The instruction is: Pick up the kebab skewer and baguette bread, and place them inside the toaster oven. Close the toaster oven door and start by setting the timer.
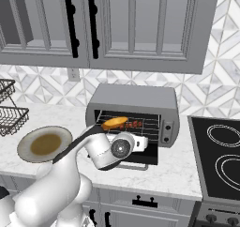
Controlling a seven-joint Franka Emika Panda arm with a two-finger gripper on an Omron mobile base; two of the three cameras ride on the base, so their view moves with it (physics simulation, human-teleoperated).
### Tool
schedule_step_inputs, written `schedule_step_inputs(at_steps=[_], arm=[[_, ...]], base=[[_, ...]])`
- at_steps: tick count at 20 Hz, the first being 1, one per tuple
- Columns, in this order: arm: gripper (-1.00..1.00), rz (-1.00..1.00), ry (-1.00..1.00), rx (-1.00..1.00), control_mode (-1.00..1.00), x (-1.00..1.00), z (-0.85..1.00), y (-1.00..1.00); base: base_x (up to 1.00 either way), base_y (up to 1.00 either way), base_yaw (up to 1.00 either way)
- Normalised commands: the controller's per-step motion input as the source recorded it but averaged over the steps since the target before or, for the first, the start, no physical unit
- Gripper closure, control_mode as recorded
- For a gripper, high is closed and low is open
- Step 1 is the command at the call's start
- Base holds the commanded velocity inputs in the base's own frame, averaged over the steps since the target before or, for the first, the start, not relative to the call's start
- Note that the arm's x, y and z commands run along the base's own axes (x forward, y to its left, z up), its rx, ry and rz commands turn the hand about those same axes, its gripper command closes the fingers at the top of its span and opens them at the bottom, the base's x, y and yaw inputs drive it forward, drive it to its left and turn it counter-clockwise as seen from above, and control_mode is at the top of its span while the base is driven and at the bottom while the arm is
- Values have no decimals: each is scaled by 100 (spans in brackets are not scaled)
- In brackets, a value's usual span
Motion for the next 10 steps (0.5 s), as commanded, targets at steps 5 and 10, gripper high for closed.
schedule_step_inputs(at_steps=[5,10], arm=[[-100,0,0,0,-100,1,-4,0],[-100,0,0,0,-100,4,-4,0]], base=[[0,0,0],[0,0,0]])
